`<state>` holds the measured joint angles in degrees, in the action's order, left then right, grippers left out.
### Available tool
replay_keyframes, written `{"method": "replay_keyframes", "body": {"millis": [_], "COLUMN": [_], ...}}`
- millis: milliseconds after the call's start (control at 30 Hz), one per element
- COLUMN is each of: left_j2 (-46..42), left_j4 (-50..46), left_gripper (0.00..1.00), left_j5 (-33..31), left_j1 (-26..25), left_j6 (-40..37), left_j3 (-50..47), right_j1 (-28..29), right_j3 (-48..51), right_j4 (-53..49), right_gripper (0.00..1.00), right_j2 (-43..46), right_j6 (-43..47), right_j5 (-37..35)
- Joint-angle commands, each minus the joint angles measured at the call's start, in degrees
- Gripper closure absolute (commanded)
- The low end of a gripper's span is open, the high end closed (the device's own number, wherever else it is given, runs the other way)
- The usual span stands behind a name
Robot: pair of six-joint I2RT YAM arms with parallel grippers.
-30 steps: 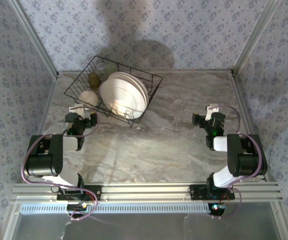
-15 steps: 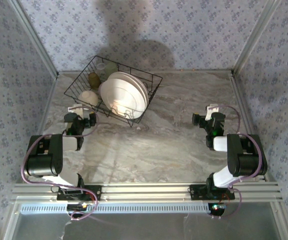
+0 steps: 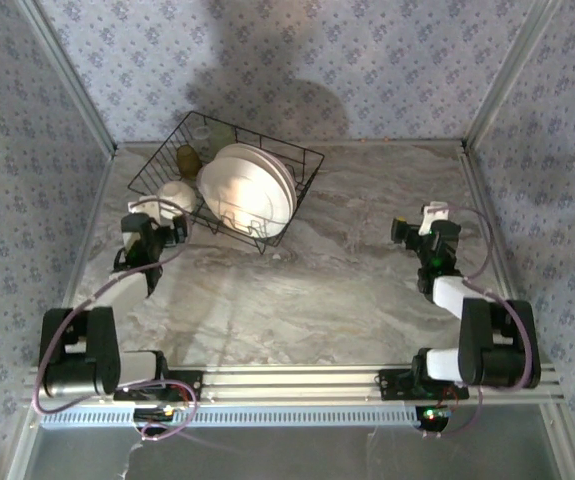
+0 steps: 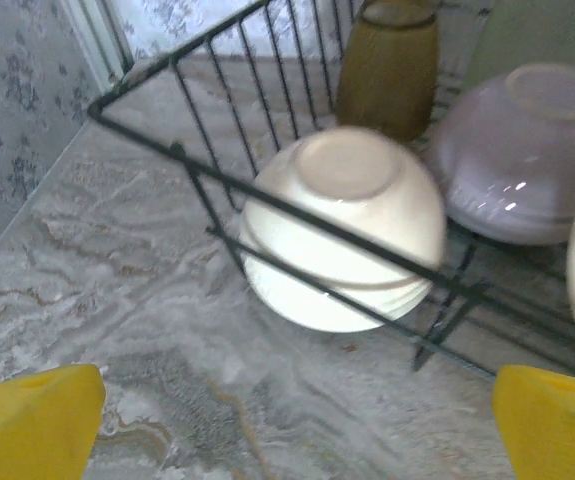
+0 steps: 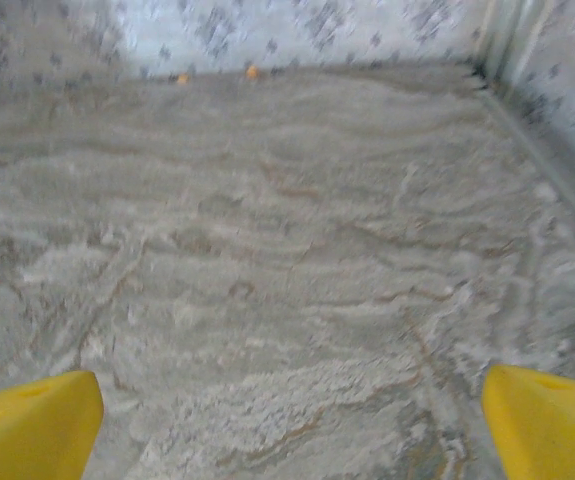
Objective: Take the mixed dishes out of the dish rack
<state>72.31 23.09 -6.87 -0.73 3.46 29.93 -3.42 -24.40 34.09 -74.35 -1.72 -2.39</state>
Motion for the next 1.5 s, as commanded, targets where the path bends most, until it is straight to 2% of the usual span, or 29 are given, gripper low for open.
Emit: {"method": "replay_keyframes", "body": {"millis": [0,67,167,233,300,433,567,800,933,1067,1200,1433,1467], "left_j2": [-4.0,-6.3,-9.0,-10.9,-11.8,-8.2,-3.1,7.0,13.6,19.0,24.1,30.8,31.5], "left_j4": [-13.7,-22.9,-34.4,-39.6,-45.8,-61.2,-71.6,-79.1,-80.2,-78.6,-78.3,-77.7,-77.6], "left_gripper": [0.01,0.01,0.01,0.01,0.01,0.01,0.01,0.01,0.03,0.18,0.22,0.23,0.26], "left_j5": [-3.6,-5.9,-6.6,-6.1,-5.2,-2.8,0.1,7.7,11.3,16.4,18.0,19.3,19.6], "left_j1": [-1.2,-1.2,-1.3,-1.8,-2.3,-3.2,-5.9,-9.3,-10.8,-11.1,-11.9,-13.0,-13.1], "left_j6": [6.7,13.8,19.3,22.9,26.9,32.1,35.7,44.1,47.1,52.8,55.6,59.8,60.4], "left_j3": [2.8,6.3,12.0,15.2,19.2,31.8,43.3,57.5,64.4,67.3,72.6,80.1,80.5], "right_j1": [-0.8,-1.7,-4.2,-7.2,-11.4,-11.1,-4.2,10.1,19.5,27.4,34.1,40.8,41.4], "right_j3": [-3.1,-6.0,-9.5,-10.5,-9.4,-10.5,-13.3,-19.2,-22.4,-24.1,-25.0,-25.2,-25.2], "right_j4": [-8.3,-15.5,-23.2,-27.6,-24.0,-25.7,-31.7,-38.7,-41.4,-42.2,-42.3,-42.0,-42.0], "right_gripper": [0.00,0.00,0.00,0.00,0.00,0.00,0.00,0.00,0.00,0.00,0.00,0.00,0.00], "right_j2": [4.6,6.7,7.0,6.5,5.7,6.3,10.8,15.0,14.1,12.3,10.7,9.0,8.9], "right_j6": [-7.4,-13.7,-24.8,-33.4,-36.6,-35.0,-27.8,-20.3,-15.3,-12.3,-9.2,-5.8,-5.7], "right_j5": [-5.2,-5.9,-4.5,-0.4,7.7,11.1,5.9,-0.5,-5.2,-9.3,-13.4,-15.3,-15.4]}}
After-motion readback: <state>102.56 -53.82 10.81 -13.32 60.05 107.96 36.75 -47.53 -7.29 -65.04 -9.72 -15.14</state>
